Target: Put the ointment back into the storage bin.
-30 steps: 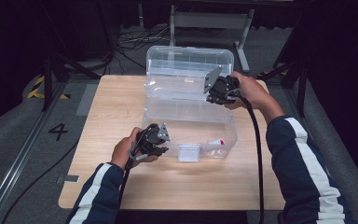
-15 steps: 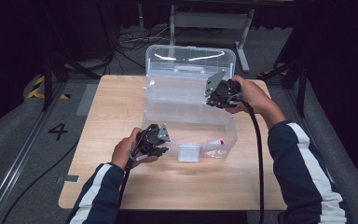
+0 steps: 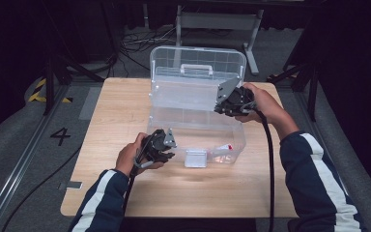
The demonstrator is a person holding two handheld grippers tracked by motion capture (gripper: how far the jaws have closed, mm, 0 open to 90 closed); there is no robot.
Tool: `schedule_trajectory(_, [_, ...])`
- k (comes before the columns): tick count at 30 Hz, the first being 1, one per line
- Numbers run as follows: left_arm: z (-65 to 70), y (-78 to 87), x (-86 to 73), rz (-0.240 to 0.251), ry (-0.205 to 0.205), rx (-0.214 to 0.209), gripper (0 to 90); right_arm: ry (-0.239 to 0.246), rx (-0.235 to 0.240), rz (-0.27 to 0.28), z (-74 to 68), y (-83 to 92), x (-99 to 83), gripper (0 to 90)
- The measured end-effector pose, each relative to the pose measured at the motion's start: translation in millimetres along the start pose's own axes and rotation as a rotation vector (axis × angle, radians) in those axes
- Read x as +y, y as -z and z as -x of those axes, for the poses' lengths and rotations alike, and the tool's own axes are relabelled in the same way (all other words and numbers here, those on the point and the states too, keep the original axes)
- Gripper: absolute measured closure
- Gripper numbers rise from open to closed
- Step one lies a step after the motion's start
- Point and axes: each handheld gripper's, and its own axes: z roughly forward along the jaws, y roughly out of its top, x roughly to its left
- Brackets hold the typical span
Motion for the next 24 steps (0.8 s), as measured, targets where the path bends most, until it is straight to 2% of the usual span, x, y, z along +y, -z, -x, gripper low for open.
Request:
schedule_trajectory(3, [0.8,-0.2,-0.4,0.005,-0.001,0.009,63.9,-0.013,0.010,0.025,-2.6,0.6,-3.8,86.4])
schedule_trajectory(8, [2.3,-0.4,-1.1,0.010,-0.005,0.021,62.9,-0.041,-0.001,0.074,-5.1,0.4,-10.1,85.4])
schedule_trajectory(15, [3.5,-0.9,-1.8,0.019,-0.014,0.032,61.9,-0.054,-0.009,0.105,-7.7,0.1,-14.1,84.3])
schedule_trajectory(17, [4.2,-0.9,-2.1,0.023,-0.015,0.039,61.8,-0.054,-0.025,0.110,-10.0,0.0,-14.9,83.7])
schedule_trajectory(19, [4.0,-0.8,-2.2,0.025,-0.013,0.037,61.6,-0.054,-0.035,0.119,-12.2,-0.1,-16.2,83.4])
schedule_trajectory(24, [3.5,-0.5,-2.9,0.035,-0.002,0.031,61.6,-0.084,-0.021,0.161,-13.7,-0.4,-22.0,82.9])
